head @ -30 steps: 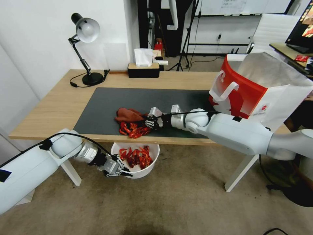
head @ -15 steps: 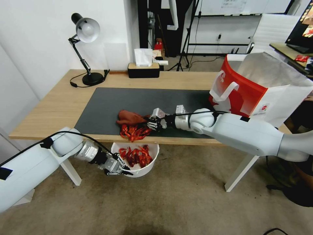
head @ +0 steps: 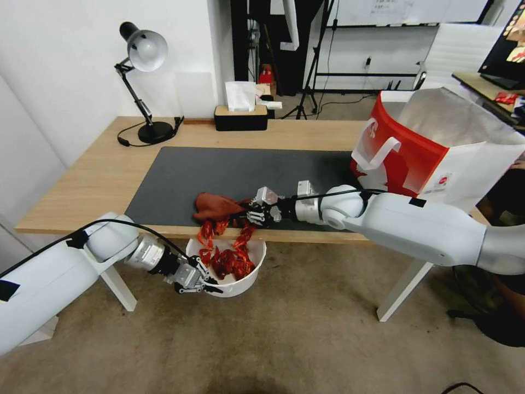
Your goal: Sweep shrimp from table into container with towel, then put container into takeout bag.
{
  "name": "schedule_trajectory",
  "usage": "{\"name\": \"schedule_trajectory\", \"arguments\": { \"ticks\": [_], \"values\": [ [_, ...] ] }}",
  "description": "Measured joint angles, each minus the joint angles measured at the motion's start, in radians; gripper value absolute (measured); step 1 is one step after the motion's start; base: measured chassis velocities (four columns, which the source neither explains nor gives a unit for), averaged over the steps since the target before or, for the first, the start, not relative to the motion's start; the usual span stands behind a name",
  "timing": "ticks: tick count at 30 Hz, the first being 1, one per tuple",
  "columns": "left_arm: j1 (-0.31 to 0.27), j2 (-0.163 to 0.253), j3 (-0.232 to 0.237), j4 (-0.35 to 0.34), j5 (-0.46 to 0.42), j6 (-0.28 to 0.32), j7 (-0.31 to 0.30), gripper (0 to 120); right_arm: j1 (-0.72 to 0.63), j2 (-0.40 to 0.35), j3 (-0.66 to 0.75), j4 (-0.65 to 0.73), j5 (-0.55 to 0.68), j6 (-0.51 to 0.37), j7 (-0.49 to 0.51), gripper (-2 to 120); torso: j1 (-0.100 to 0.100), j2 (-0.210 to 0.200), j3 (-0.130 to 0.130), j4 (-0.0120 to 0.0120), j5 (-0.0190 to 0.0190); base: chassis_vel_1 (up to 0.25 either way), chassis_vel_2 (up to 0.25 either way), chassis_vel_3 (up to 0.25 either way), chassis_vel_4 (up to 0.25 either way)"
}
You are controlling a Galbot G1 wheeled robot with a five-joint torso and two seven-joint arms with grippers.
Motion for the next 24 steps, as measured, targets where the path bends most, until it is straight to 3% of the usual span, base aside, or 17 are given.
{"name": "schedule_trajectory", "arguments": {
  "ticks": [24],
  "values": [
    [0.000, 0.000, -0.001, -0.006, -0.002, 0.002, -0.001, 0, -0.002, -0.096, 0.004, 0.196, 0.010, -0.018, 0.005, 10, 0.000, 0.000, 0.000, 0.0000, -0.0001, 0.000, 0.000, 0.000, 0.000]
  ]
}}
